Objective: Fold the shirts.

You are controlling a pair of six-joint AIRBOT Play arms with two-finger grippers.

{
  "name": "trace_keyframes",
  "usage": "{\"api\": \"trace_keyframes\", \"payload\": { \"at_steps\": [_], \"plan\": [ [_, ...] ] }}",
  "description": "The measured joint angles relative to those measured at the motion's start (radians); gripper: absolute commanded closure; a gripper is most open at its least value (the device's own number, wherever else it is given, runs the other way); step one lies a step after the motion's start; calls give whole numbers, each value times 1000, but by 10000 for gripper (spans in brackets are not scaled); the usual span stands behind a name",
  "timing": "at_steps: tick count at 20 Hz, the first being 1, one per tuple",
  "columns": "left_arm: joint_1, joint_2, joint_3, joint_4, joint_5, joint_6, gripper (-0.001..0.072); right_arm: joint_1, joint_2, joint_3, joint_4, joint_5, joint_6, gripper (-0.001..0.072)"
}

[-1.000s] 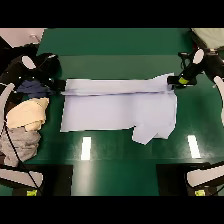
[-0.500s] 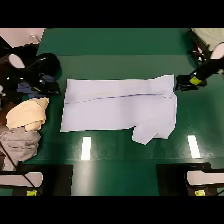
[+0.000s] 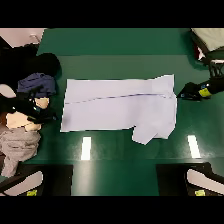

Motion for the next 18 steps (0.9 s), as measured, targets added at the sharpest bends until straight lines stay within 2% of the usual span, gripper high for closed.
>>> {"api": "trace_keyframes", "payload": {
  "at_steps": [6,7,9,10,13,18],
  "plan": [
    [-5,27,-166,-95,114,18,220,-5,41,-40,19,-4,-12,347],
    [-14,28,-177,-113,124,19,245,-6,42,-37,19,0,-12,347],
    [-31,29,-193,-124,169,20,621,-6,45,-28,21,3,-13,347],
    [-37,26,-200,-136,193,22,684,-7,46,-26,21,13,-13,347],
    [-46,27,-193,-156,230,24,685,-9,55,-56,16,43,-14,347],
    [-50,29,-111,-180,191,34,685,-93,135,-263,10,57,-14,347]
  ]
}}
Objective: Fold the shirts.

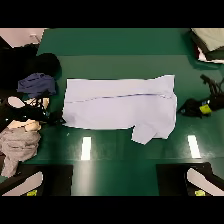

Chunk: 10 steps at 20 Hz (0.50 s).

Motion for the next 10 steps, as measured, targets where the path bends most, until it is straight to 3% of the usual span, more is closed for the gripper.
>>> {"api": "trace_keyframes", "payload": {
  "at_steps": [5,10],
  "plan": [
    [0,0,52,-7,-23,12,684,-105,76,-253,1,-37,3,347],
    [0,0,63,-9,-40,15,684,-61,94,-402,10,-148,11,347]
  ]
}}
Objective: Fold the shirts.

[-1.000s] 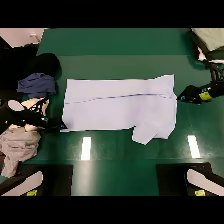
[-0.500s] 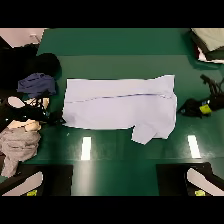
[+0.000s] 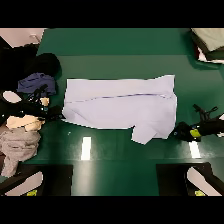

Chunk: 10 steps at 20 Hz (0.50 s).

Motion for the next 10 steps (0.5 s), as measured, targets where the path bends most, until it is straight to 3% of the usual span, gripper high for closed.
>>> {"api": "trace_keyframes", "payload": {
  "at_steps": [4,5,8,9,10],
  "plan": [
    [0,0,2,-1,-15,1,684,74,4,-32,16,-69,31,347],
    [0,0,2,-1,-16,1,684,91,5,-36,15,-88,36,377],
    [0,0,2,-1,-22,2,685,134,6,-43,8,-149,48,633],
    [0,0,2,-1,-24,2,684,145,6,-45,5,-164,49,696],
    [0,0,2,-1,-26,2,685,151,6,-45,4,-172,52,696]
  ]
}}
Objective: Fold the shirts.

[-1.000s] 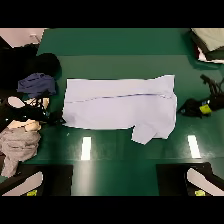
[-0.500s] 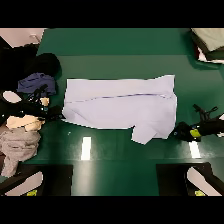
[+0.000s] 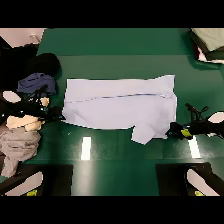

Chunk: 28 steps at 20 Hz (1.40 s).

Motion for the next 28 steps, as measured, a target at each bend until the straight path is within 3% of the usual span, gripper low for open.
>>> {"api": "trace_keyframes", "payload": {
  "at_steps": [4,8,13,16,20,28],
  "plan": [
    [0,6,2,0,-5,0,687,14,-3,42,-38,-4,1,698],
    [0,95,3,0,-27,-2,686,17,47,159,-128,146,9,699],
    [0,259,3,-55,-169,-5,685,18,227,285,-218,302,45,699],
    [0,301,3,-99,-218,-6,685,19,292,356,-230,312,59,699],
    [0,319,3,-103,-124,-6,685,46,260,445,-236,252,68,699],
    [0,278,3,-61,174,-2,685,169,-58,595,-240,27,72,699]
  ]
}}
